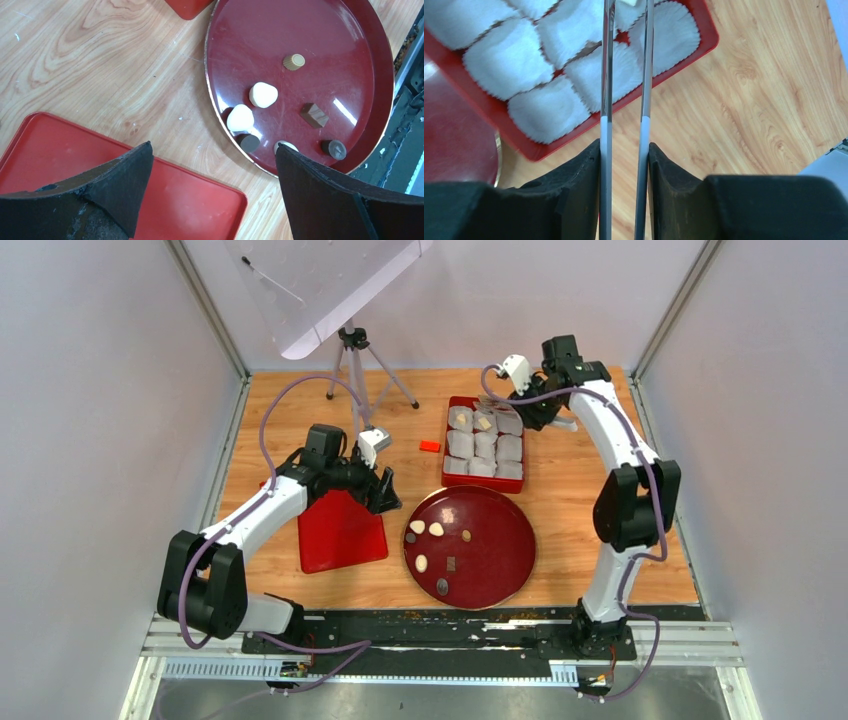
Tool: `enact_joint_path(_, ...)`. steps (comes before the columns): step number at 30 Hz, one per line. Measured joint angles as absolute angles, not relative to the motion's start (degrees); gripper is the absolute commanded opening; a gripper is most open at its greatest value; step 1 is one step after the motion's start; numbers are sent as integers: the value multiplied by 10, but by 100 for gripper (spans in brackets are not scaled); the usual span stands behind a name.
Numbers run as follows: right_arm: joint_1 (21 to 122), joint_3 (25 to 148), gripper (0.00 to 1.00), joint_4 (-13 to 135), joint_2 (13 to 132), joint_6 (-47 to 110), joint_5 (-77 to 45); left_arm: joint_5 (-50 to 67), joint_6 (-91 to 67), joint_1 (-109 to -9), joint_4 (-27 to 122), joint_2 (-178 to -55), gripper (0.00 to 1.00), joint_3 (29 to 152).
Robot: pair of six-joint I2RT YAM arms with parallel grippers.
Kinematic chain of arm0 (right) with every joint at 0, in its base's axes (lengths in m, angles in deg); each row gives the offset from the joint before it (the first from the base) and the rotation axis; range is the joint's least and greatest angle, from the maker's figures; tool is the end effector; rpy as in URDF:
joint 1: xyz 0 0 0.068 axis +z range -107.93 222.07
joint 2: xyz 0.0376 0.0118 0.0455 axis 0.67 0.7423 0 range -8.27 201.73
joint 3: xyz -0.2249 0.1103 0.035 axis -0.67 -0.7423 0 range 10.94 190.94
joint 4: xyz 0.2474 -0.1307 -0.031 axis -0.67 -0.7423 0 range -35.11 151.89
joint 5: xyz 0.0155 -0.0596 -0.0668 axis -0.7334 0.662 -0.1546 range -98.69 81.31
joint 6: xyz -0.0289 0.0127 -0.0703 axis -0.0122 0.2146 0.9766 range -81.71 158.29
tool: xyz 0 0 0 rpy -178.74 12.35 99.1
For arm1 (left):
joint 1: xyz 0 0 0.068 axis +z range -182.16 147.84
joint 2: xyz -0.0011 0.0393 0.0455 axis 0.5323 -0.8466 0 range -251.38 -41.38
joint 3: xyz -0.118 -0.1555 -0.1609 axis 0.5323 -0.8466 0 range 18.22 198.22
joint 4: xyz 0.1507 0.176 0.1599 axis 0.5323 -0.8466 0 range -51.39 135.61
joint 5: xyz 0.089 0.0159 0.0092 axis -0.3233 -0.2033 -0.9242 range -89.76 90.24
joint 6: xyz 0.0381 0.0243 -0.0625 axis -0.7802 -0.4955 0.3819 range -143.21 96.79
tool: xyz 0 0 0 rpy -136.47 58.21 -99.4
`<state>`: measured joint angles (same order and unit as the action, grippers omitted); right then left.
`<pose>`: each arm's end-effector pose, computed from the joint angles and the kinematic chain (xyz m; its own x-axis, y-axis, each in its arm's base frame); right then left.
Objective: Pack the chocolate
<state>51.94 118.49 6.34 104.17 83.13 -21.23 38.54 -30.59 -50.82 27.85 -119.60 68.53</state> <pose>0.4423 0.0914 0.2555 -0.4153 -0.7709 -0.4829 -0.7977 0.5638 -0.2140 0.2915 -0.1415 0.1904 -0.5872 0.3046 -0.7499 0.7429 0.5706 -0.3500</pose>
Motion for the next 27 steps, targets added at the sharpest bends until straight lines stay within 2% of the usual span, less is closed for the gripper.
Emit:
enact_joint_path(5,529,1093,29,49,920,847,-241,376,-305,-508,279,-1196,99,685)
enact_joint_path(12,577,869,33,23,675,927,-309,344,-299,-508,285,-1203,100,685)
enact_joint_path(15,602,787,33,-5,614,965,-321,337,-298,-508,288,-1205,100,685)
enact_joint_path(20,626,728,38,-41,596,999,-322,329,-295,-508,289,-1205,100,685)
enact_joint_path(27,633,720,42,-39,626,1012,-320,327,-295,-508,292,-1205,100,685)
